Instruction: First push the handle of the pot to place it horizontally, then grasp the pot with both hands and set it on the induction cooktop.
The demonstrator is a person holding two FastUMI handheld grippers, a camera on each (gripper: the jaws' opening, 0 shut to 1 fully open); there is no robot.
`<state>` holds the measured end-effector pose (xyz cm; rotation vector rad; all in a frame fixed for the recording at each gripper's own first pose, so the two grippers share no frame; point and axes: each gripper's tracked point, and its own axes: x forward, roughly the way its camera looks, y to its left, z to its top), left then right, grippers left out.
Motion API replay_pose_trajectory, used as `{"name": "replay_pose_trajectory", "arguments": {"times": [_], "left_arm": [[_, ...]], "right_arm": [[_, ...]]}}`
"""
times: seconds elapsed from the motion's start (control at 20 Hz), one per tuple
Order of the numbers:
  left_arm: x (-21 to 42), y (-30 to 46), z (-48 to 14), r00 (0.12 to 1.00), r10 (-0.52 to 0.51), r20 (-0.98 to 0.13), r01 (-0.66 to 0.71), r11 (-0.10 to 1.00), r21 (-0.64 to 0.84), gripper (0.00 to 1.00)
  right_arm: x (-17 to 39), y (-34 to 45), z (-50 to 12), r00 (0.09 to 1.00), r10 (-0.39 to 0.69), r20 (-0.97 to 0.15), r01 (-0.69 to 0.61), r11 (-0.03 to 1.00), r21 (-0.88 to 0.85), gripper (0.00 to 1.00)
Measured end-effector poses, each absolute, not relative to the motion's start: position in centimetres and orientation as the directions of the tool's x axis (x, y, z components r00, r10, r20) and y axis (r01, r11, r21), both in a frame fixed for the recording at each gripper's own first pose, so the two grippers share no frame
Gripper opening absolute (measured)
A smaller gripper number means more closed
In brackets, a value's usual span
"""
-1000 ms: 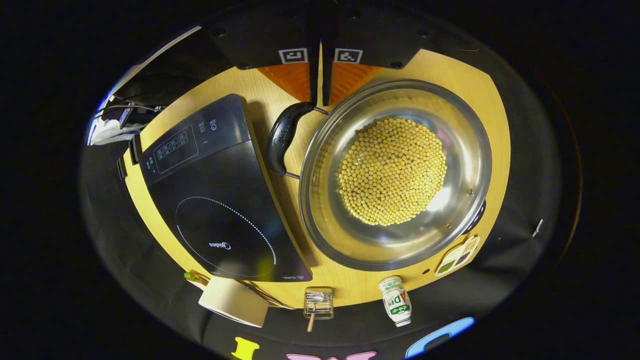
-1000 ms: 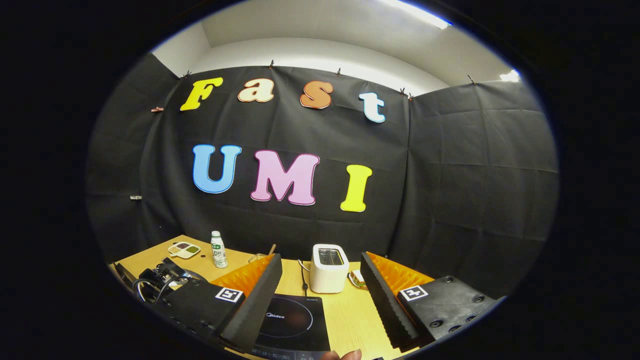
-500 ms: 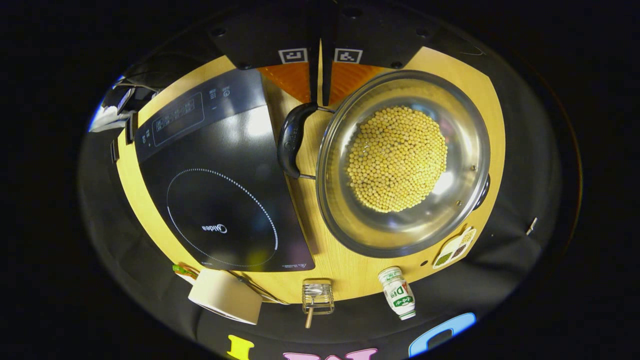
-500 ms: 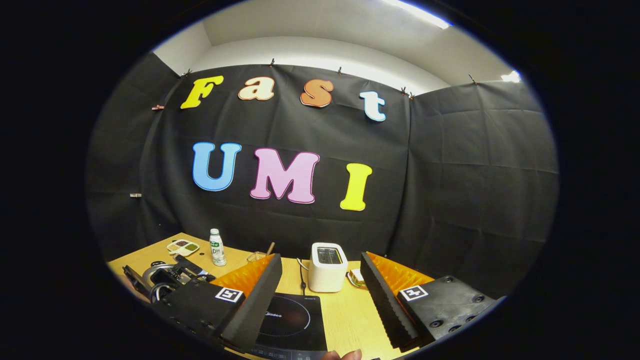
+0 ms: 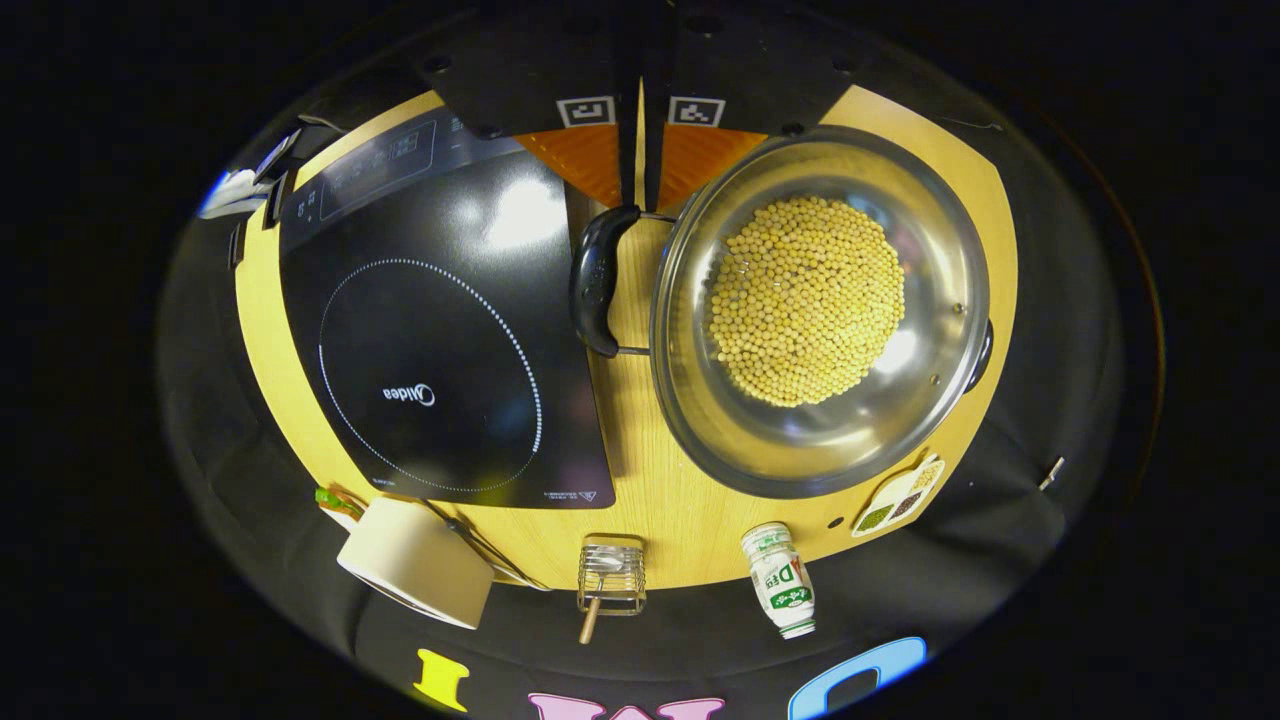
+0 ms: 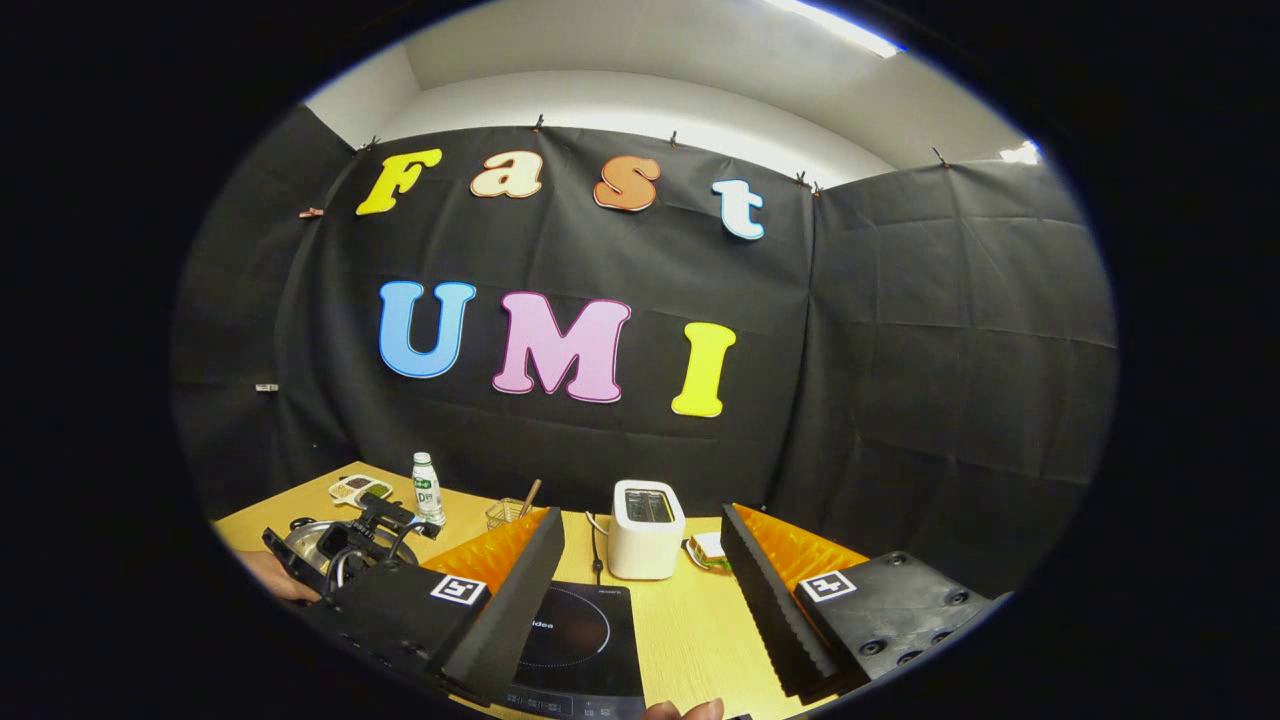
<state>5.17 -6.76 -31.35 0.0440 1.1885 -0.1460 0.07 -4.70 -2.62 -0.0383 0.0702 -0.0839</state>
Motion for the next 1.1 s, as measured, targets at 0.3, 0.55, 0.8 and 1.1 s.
{"name": "replay_pose_trajectory", "arguments": {"times": [0.3, 0.55, 0.8, 1.1], "left_arm": [[7.8, -7.5, -31.4, 0.372, -0.099, -0.923, 0.099, 0.993, -0.067, 0.05], [7.9, -7.5, -31.1, 0.393, -0.109, -0.913, 0.107, 0.992, -0.072, 0.05], [4.7, -5.6, -29.0, 0.472, -0.152, -0.868, 0.145, 0.985, -0.093, 0.06], [4.2, 0.7, -21.6, 0.667, -0.227, -0.709, 0.132, 0.973, -0.187, 0.13]], "right_arm": [[0.0, -4.6, -2.9, 0.993, -0.086, -0.08, 0.083, 0.995, -0.051, 0.98], [0.3, -4.2, -3.3, 0.992, -0.087, -0.095, 0.083, 0.995, -0.054, 0.98], [1.6, -1.9, -4.6, 0.989, -0.029, -0.143, 0.029, 1.0, 0.0, 0.98], [4.4, 5.1, -7.9, 0.961, 0.127, -0.245, -0.104, 0.989, 0.104, 0.98]]}}
